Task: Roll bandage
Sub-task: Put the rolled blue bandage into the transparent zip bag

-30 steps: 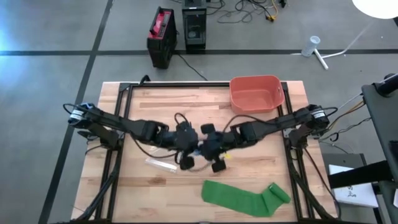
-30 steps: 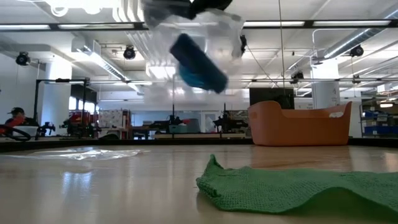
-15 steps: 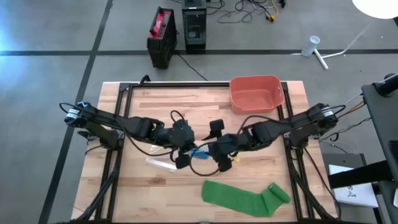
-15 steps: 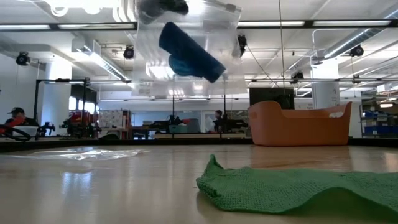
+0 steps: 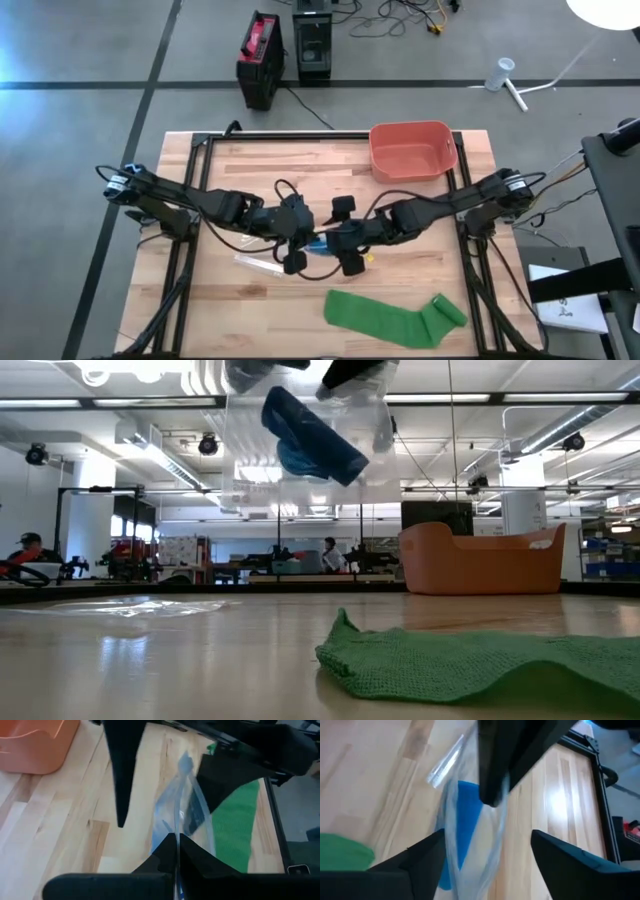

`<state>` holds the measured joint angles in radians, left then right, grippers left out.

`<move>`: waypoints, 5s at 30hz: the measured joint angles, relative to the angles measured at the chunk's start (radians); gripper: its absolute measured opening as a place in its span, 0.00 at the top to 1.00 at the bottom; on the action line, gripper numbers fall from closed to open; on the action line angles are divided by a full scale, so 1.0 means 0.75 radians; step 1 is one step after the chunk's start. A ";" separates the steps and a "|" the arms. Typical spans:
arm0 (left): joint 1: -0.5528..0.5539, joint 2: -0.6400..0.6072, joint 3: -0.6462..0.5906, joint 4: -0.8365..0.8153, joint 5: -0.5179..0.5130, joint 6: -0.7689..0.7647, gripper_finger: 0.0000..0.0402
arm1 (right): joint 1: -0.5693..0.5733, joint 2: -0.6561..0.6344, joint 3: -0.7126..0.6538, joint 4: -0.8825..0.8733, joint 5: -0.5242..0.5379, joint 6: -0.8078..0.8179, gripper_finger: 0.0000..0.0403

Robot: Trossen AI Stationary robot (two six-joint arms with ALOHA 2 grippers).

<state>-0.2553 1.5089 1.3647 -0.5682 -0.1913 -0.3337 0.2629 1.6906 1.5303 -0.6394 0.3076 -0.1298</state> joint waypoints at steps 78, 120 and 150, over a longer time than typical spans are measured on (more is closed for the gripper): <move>-0.270 -0.508 -0.829 0.853 -0.434 -0.008 0.69 | -0.117 -0.120 -0.010 -0.527 0.231 0.771 1.00; -0.154 -0.035 -0.863 1.273 -0.672 0.496 0.63 | 0.075 -0.130 0.063 -0.111 -0.059 0.553 1.00; -0.093 -0.052 -0.976 1.567 -0.112 0.273 0.23 | 0.090 -0.124 0.060 -0.196 -0.064 0.319 1.00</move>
<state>-0.3247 1.4696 0.6327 0.6071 -0.2753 -0.1289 0.3302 1.5978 1.5751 -0.7866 0.2594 0.1091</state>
